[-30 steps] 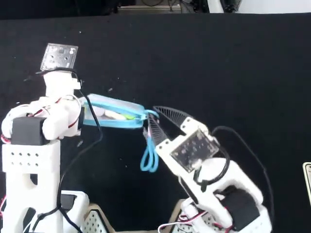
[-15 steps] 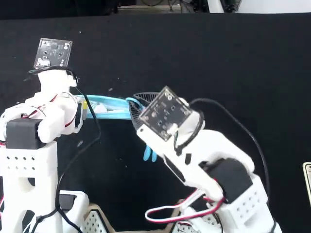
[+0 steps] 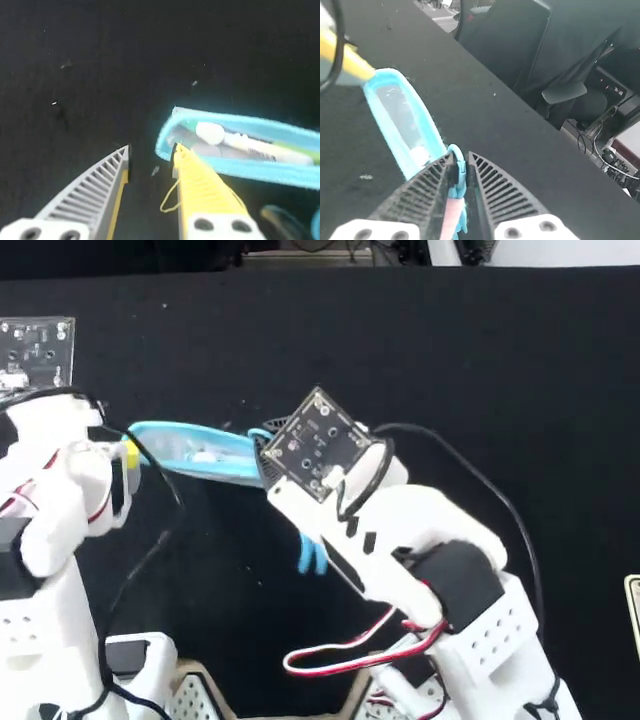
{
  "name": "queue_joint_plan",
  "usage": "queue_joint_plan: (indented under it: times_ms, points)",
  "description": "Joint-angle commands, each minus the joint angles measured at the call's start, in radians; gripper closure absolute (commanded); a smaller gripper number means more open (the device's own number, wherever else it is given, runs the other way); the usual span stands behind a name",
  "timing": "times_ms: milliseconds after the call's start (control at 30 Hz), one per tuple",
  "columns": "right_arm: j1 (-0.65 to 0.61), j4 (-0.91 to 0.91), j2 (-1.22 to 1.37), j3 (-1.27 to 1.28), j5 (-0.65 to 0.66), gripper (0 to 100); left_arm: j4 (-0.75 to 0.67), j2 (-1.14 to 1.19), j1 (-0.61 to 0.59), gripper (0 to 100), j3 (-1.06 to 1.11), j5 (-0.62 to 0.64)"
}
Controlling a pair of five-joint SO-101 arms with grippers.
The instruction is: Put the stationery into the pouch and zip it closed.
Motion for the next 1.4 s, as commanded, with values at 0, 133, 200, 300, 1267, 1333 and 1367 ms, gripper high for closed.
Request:
queue_joint_plan:
  times_ms: [0,133,200,300,1267,1333,1367]
  points:
    - [-0.006,0.0,0.018,-0.102,0.005,98.8,0.021,-0.012,0.005,85,0.045,-0.034]
    - [-0.006,0.0,0.051,-0.099,0.005,98.8,0.021,-0.012,0.004,85,0.134,-0.058]
    - [-0.006,0.002,0.067,-0.099,0.005,98.8,0.021,-0.012,0.002,85,0.165,-0.058]
    - [-0.005,-0.002,0.071,-0.102,0.006,98.8,0.021,-0.012,0.001,85,0.213,-0.058]
    - [-0.003,0.021,0.076,-0.082,0.006,98.8,0.023,-0.083,0.005,85,-0.211,-0.058]
    - [-0.003,0.015,0.076,-0.082,0.006,98.8,0.023,-0.158,0.039,84,-0.147,-0.075]
    - [-0.003,0.014,0.076,-0.082,0.006,98.8,0.023,-0.203,0.082,84,-0.107,-0.095]
